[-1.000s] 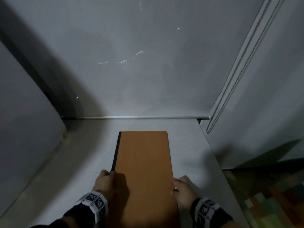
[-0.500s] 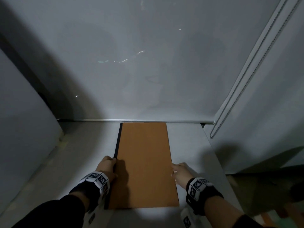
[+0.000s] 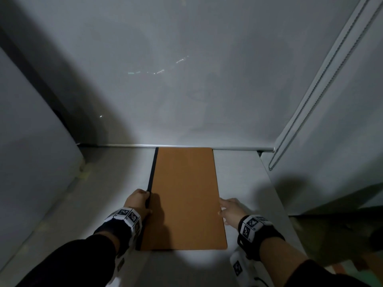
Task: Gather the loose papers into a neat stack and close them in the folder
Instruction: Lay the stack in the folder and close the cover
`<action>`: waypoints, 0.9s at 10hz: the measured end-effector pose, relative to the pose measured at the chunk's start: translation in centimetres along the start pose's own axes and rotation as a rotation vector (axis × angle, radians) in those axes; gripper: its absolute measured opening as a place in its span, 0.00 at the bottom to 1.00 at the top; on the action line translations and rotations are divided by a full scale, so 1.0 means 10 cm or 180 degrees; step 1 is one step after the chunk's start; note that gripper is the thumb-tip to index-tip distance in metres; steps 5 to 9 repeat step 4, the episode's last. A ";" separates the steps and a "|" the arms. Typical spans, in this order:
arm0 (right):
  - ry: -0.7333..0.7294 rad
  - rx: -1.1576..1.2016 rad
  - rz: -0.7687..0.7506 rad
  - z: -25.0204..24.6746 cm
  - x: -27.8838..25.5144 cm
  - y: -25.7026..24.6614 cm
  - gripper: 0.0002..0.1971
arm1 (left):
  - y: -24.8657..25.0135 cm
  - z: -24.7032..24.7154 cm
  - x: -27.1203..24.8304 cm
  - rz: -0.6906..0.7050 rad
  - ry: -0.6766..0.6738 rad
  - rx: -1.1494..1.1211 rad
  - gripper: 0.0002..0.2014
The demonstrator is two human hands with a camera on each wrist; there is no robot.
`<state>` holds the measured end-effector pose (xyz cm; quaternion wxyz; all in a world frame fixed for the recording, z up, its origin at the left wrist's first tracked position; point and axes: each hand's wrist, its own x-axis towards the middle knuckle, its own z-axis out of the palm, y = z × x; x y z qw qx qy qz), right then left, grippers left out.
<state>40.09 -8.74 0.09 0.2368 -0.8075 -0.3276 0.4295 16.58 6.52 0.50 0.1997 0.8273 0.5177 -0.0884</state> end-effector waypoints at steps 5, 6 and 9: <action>0.0151 0.0678 -0.0016 -0.02 -0.35 0.10 0.21 | -0.06 0.10 -0.32 -0.0093 -0.0016 -0.0357 0.37; 0.0151 0.0678 -0.0016 -0.02 -0.35 0.10 0.21 | -0.06 0.10 -0.32 -0.0093 -0.0016 -0.0357 0.37; 0.0151 0.0678 -0.0016 -0.02 -0.35 0.10 0.21 | -0.06 0.10 -0.32 -0.0093 -0.0016 -0.0357 0.37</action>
